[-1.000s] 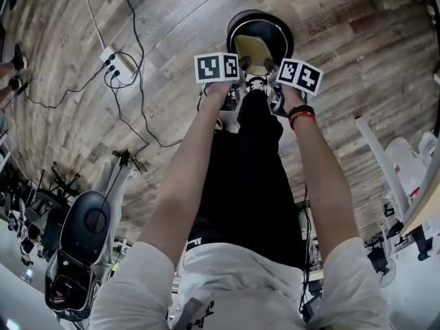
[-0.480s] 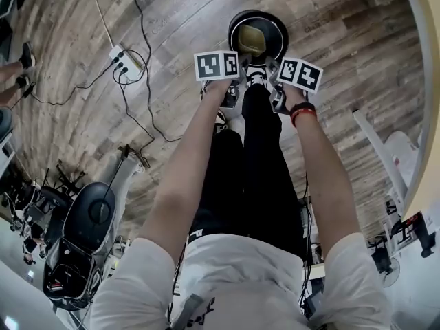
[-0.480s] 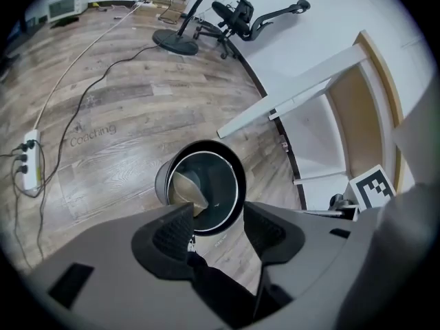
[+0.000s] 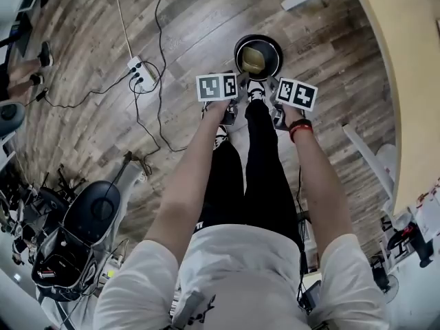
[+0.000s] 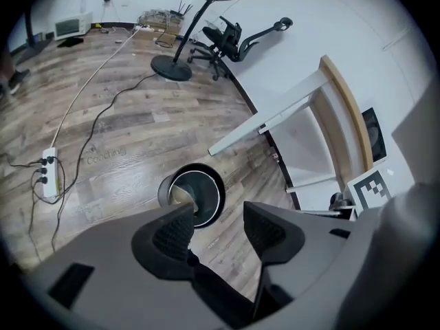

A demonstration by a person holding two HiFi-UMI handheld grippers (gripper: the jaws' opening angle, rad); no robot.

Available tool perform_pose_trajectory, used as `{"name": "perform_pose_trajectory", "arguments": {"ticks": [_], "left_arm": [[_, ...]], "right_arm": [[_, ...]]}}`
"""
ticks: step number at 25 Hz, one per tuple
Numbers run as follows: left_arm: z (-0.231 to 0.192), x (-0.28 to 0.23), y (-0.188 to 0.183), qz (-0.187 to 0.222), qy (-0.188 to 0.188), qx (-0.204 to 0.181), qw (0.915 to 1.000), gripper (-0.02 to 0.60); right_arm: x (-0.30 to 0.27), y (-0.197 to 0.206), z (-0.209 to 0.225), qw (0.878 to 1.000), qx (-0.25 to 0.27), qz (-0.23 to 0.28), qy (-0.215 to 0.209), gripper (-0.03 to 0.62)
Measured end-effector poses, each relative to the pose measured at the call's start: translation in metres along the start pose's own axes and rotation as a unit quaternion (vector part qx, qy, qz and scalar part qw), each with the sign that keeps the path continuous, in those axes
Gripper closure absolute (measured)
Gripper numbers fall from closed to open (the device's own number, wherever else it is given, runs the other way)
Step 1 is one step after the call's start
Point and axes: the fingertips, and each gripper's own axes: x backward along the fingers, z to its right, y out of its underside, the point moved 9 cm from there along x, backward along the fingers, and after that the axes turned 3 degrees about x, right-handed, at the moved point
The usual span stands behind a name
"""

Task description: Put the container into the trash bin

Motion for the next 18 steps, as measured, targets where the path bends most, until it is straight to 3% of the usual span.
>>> {"name": "perform_pose_trajectory", "arguments": {"ticks": [12, 18], "left_arm": [[0.029, 0.188, 0.013, 0.102, -0.042, 0.034, 0.9933, 0.348], [0.045, 0.283, 0.015, 0.202, -0.065, 0.069, 0.9748, 0.348]], "right_arm": [[0.124, -0.022, -0.132, 0.992, 0.113, 0.034, -0.055, 0.402], [0.175, -0.037, -0.215, 0.971, 0.210, 0.055, -0.096, 0.411]]}}
